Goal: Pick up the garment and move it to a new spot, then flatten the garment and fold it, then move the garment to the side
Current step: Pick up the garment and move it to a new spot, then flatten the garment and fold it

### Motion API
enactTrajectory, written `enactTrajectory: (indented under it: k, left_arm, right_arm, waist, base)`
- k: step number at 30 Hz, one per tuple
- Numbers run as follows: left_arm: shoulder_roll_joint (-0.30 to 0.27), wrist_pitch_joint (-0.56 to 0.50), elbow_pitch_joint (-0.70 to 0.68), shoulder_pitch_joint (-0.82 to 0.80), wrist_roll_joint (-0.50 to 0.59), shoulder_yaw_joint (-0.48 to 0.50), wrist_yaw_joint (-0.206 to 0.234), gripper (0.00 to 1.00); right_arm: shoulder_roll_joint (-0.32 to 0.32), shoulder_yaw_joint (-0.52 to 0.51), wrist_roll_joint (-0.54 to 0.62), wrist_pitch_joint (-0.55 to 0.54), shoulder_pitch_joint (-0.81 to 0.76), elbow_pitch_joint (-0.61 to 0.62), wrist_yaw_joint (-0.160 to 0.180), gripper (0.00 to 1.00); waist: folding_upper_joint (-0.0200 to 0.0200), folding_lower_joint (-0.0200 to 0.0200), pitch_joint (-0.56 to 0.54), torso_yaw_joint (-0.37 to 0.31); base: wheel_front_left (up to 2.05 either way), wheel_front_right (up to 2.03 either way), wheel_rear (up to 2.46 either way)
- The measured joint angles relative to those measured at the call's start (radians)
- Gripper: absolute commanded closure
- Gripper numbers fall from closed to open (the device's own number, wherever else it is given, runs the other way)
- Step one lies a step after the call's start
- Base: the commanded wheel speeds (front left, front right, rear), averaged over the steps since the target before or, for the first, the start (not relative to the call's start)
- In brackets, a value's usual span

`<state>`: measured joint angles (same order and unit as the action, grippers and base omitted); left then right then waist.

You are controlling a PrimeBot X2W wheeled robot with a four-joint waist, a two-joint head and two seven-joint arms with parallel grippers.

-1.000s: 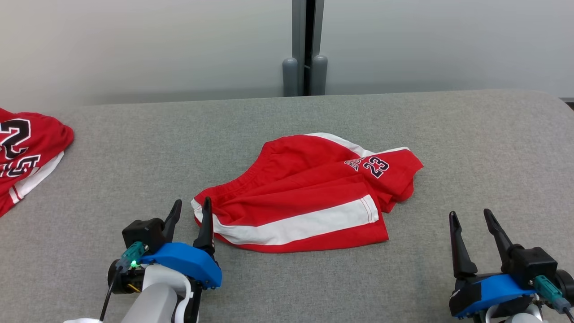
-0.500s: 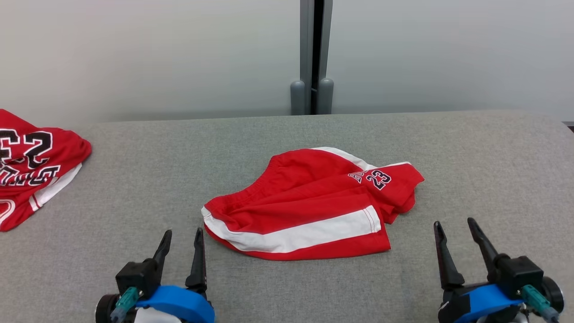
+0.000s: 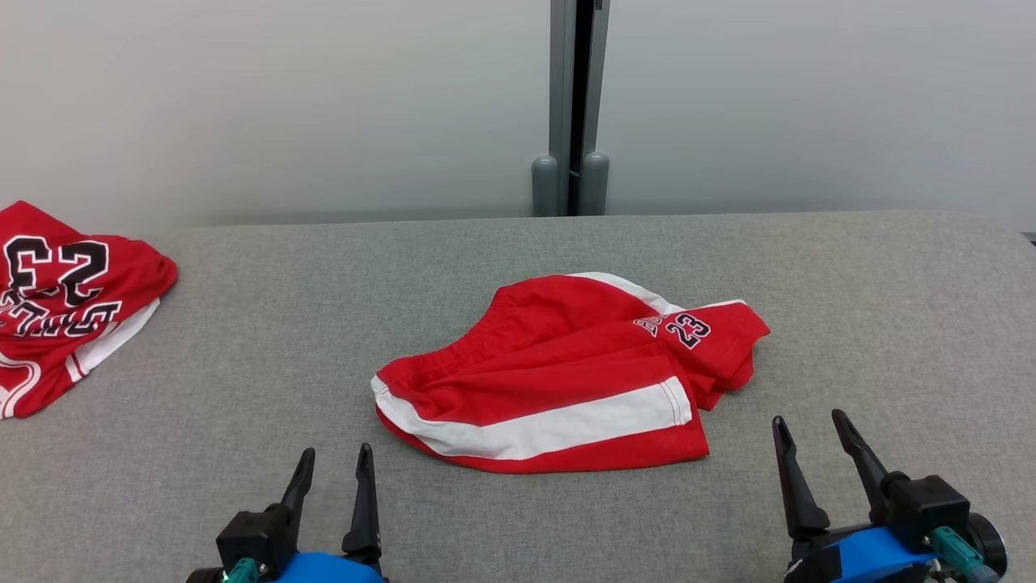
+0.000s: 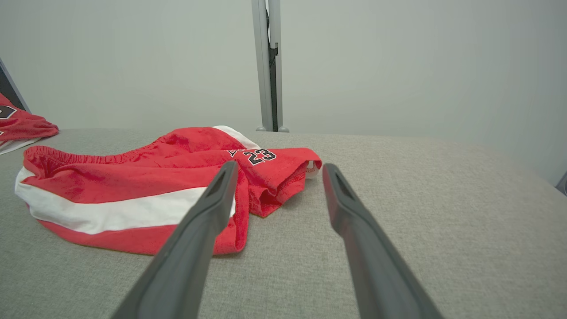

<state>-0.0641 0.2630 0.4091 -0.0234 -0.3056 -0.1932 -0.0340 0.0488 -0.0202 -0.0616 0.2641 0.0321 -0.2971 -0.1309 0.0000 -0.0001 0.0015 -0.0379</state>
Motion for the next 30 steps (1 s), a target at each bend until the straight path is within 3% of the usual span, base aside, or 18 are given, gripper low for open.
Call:
enactTrajectory:
  k: [21,26,30]
  left_arm:
    - [0.011,0.000,0.006,0.008,0.022,0.021,-0.015,0.00]
    - [0.012,0.000,0.009,0.002,0.027,0.022,-0.015,0.00]
    - [0.012,0.000,0.010,-0.002,0.035,0.022,-0.015,0.00]
  right_arm:
    - [0.000,0.010,0.002,0.000,-0.001,-0.020,0.000,0.00]
    - [0.000,0.032,-0.001,0.000,0.057,-0.108,0.000,0.00]
    - [0.000,0.039,0.009,-0.035,0.150,-0.250,0.000,0.00]
  waist:
    - [0.0000,0.0001,-0.009,0.012]
    - [0.0000,0.0001,-0.002,0.026]
    - [0.0001,0.0001,0.006,0.048]
  base:
    - [0.00,0.00,0.00]
    - [0.00,0.00,0.00]
    - [0.00,0.00,0.00]
